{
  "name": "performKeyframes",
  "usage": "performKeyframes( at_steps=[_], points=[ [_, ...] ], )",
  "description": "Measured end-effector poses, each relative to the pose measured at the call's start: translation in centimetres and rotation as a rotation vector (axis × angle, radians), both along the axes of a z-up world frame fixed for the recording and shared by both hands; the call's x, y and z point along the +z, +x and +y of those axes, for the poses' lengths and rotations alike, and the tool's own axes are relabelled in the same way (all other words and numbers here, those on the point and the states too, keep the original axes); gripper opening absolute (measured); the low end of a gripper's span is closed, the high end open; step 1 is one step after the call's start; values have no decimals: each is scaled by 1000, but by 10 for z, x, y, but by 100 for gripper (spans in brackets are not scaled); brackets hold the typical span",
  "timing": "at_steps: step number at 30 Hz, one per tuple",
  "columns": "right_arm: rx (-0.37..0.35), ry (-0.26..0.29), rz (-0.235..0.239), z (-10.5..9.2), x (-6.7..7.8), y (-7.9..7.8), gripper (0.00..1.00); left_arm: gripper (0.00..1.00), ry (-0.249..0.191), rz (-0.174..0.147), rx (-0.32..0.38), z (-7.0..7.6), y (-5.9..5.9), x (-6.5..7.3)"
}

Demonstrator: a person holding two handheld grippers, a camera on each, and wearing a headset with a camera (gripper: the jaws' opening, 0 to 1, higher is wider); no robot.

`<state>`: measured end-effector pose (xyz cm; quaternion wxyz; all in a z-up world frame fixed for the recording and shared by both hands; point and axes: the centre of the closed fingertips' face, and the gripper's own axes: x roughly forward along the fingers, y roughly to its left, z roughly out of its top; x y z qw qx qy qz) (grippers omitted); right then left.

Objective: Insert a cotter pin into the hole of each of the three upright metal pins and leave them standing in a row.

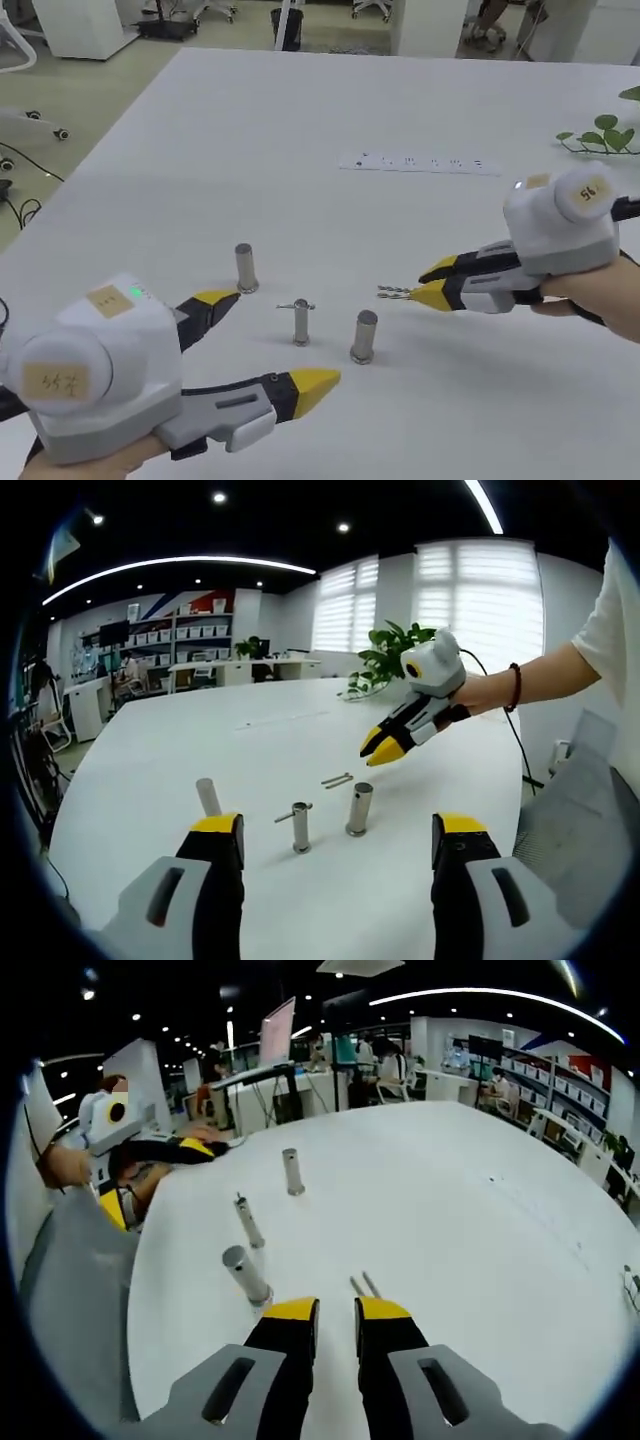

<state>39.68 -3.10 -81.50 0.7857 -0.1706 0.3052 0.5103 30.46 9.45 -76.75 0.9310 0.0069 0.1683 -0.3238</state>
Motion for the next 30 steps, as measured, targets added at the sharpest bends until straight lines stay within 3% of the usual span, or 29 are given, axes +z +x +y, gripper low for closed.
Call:
performKeyframes(
  at_steps=[11, 14, 25, 30],
  points=[
    [6, -93, 20, -1, -29, 15, 14, 74, 1, 12, -8, -3, -2, -3],
    [23, -128, 6, -1, -35, 20, 14, 74, 5, 9, -11, -3, -2, -3],
    [109, -221, -18, 2, -46, 25, 12, 71, 4, 15, -16, -3, -3, -5],
    [156, -264, -7, 4, -46, 24, 11, 70, 4, 13, -16, -3, -3, -4]
  ],
)
